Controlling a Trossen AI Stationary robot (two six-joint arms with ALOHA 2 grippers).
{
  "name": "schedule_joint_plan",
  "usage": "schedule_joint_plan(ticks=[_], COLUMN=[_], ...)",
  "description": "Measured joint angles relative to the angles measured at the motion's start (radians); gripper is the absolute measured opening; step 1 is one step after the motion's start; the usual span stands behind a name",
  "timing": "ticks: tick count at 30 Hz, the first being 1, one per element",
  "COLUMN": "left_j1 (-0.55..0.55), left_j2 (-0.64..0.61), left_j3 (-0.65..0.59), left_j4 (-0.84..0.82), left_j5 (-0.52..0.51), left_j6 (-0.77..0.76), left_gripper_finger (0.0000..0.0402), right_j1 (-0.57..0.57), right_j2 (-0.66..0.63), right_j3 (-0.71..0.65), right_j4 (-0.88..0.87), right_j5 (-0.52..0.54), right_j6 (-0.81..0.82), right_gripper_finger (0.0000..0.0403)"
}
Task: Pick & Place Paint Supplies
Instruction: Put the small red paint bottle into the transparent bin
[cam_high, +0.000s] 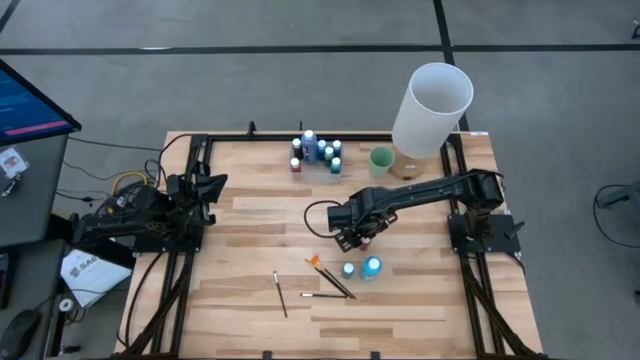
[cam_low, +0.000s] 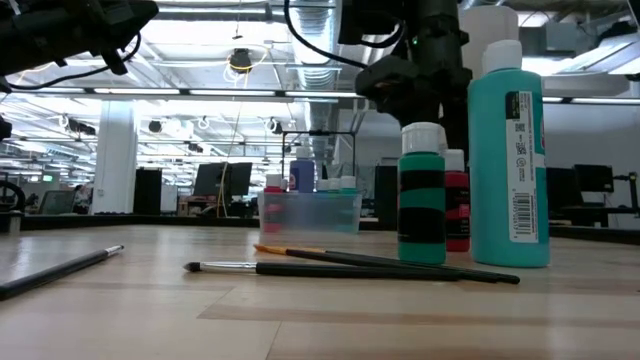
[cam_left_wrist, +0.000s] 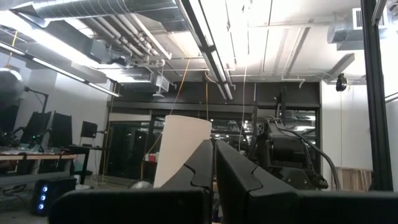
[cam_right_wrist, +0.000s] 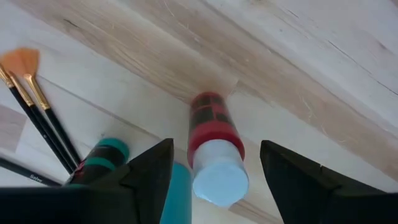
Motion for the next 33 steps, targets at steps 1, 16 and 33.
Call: schedule_joint_plan(ticks=[1,16,33], left_j1=[0.0,0.0,0.0], left_j2=[0.0,0.0,0.0], left_j3=[0.0,0.0,0.0], left_j4=[0.001,0.004,0.006], left_j5=[0.0,0.0,0.0], left_j6=[0.0,0.0,0.0], left_gripper_finger=[0.0002,0.0002,0.0002], right_j1=[0.0,0.009,-0.024], right_j2=[0.0,0.0,-0.004], right_j3=[0.0,0.0,0.009], right_j4=[-0.002,-0.012,-0.007], right_j5=[-0.001,-0.005,-0.01], right_j6=[0.0,-0.011,-0.019], right_gripper_finger=[0.0232,0.016,0.0107])
